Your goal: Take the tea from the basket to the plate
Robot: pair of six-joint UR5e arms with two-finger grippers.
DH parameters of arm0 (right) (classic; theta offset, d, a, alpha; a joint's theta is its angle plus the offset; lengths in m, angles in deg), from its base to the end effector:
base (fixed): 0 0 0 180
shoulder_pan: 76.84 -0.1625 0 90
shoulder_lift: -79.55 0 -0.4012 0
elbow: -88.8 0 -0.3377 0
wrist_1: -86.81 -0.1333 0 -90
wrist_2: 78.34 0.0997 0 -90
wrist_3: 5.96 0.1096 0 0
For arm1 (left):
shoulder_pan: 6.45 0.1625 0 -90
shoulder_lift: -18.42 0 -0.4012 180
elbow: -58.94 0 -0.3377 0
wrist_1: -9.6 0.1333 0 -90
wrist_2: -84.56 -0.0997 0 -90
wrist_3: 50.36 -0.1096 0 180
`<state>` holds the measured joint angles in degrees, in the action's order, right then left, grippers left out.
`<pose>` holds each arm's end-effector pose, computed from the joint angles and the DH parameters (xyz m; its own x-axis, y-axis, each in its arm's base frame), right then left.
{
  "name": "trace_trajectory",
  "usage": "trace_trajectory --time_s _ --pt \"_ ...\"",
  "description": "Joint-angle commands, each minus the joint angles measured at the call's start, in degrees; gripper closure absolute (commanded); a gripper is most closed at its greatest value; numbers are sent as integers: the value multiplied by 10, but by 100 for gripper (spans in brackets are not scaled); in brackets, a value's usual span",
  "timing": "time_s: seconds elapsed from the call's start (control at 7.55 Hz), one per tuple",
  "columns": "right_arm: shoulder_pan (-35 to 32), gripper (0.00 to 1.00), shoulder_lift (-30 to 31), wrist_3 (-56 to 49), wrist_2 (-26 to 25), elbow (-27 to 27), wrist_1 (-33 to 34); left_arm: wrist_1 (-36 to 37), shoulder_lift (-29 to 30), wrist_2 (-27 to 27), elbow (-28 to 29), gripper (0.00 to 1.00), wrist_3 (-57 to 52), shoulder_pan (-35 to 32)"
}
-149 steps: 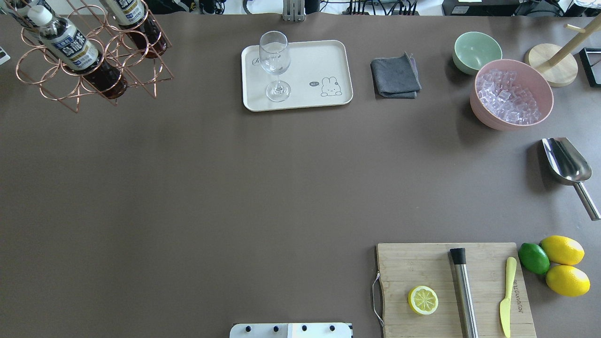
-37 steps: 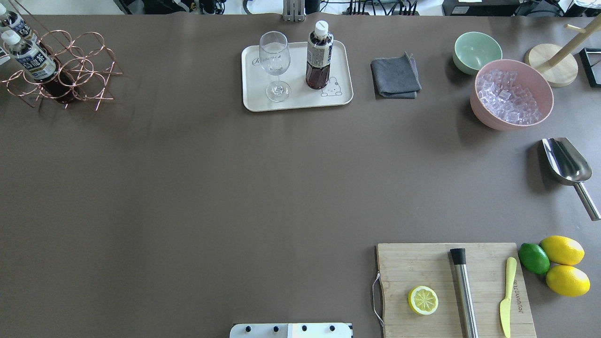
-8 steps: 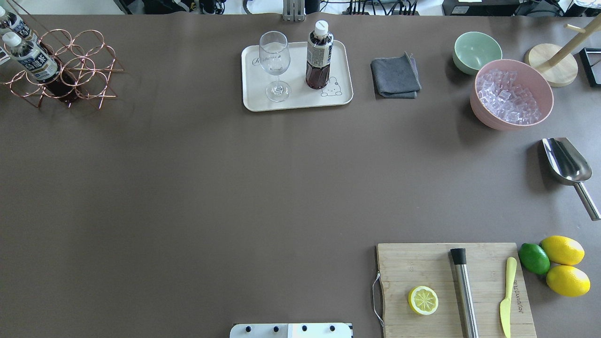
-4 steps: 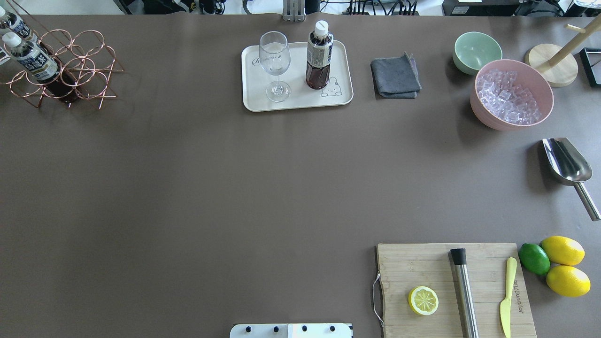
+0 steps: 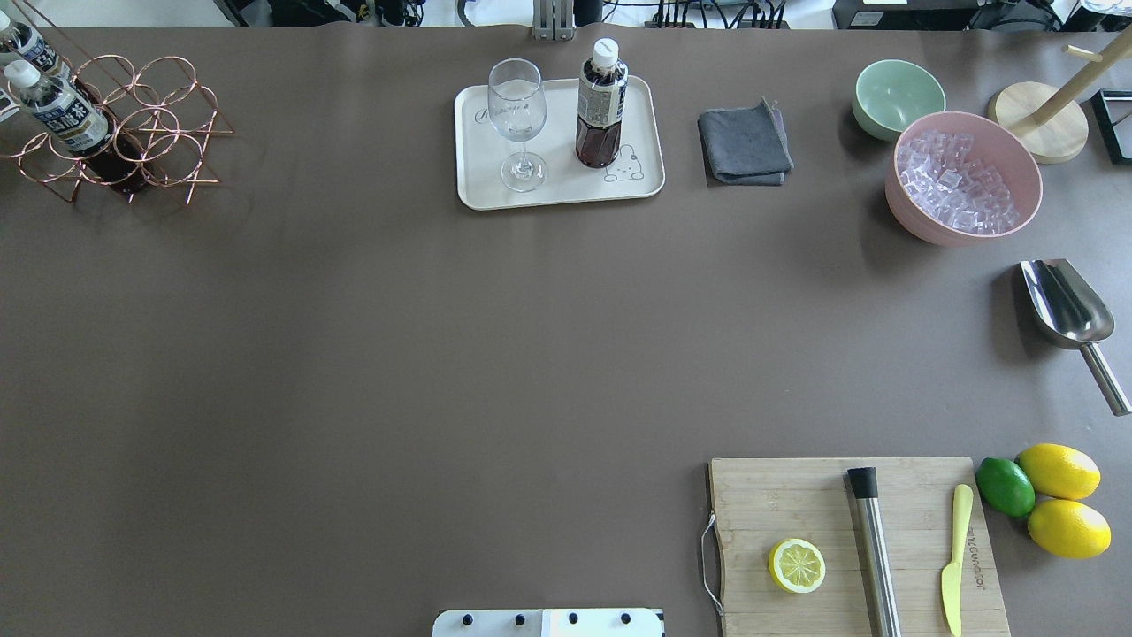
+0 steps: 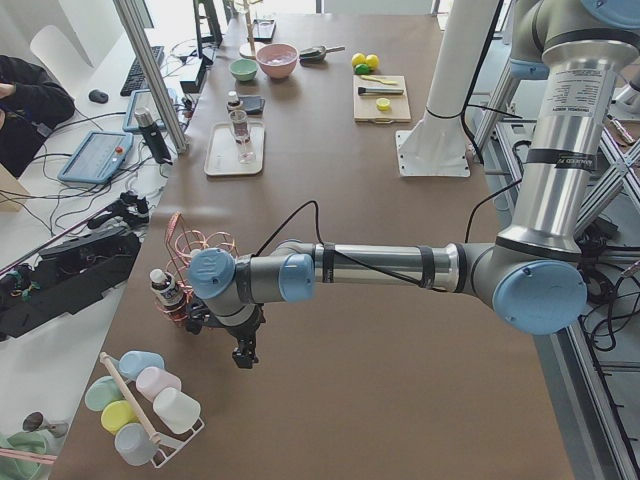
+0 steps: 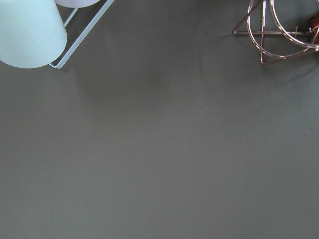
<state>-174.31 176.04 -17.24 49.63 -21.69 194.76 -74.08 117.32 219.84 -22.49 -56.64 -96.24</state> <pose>0.1142 -0.3641 0.5725 0.7865 -0.0518 0.6154 0.0246 0.9983 0.0525 -0.0536 -0.4911 0.6440 0.6993 0.0376 -0.7138 -0.0806 0.9964 -0.0264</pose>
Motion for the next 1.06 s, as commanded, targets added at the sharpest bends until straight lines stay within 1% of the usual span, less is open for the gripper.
trace_trajectory --time_s 0.0,0.13,0.4,0.66,0.79,0.93 --pt "0 0 0 -1 10 4 0 -8 -2 3 1 2 14 3" --pt "0 0 2 -1 30 8 -2 -8 -5 3 4 2 14 5" --pt "3 0 1 -1 30 41 -3 -8 -9 4 1 2 15 7" --pt "4 0 3 3 30 54 -37 -8 -8 4 -5 2 15 7" --pt "3 0 7 5 24 62 -37 -8 -8 5 -5 2 15 7" --pt "4 0 0 5 28 56 -41 -8 -8 5 -6 2 15 7"
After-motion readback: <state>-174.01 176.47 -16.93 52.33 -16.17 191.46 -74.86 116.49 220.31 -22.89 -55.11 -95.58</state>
